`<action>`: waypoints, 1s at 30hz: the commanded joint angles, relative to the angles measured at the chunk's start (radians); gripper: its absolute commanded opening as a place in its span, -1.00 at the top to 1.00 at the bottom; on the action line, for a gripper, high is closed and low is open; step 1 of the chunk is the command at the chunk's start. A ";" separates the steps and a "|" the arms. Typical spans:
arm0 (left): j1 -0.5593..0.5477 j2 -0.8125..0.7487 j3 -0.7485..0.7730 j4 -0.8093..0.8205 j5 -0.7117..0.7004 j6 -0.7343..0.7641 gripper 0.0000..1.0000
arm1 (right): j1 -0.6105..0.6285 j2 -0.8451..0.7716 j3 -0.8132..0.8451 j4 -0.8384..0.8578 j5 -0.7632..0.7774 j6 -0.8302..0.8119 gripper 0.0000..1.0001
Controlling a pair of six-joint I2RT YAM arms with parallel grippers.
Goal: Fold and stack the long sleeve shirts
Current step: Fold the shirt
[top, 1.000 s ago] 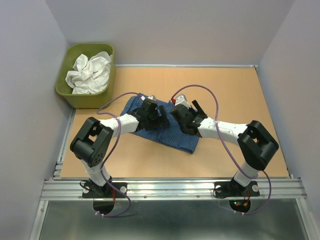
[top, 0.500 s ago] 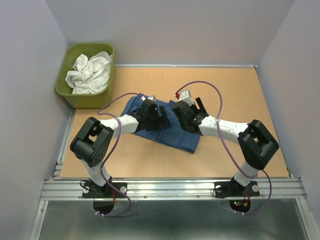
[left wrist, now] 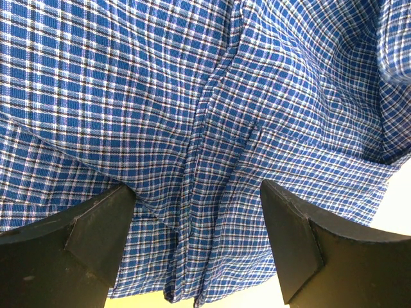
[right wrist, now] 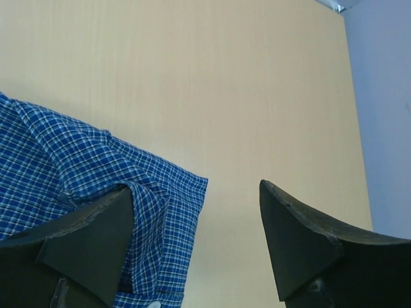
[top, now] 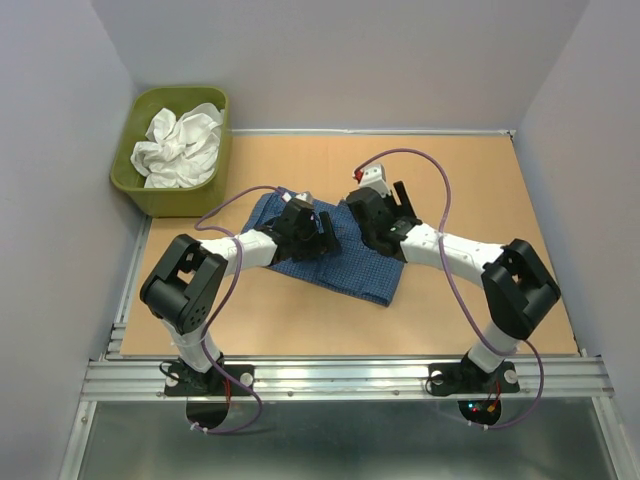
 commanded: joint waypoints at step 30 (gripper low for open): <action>0.048 -0.284 0.024 -0.068 -0.051 0.129 -0.78 | -0.245 -0.129 -0.027 -0.065 -0.732 0.335 0.24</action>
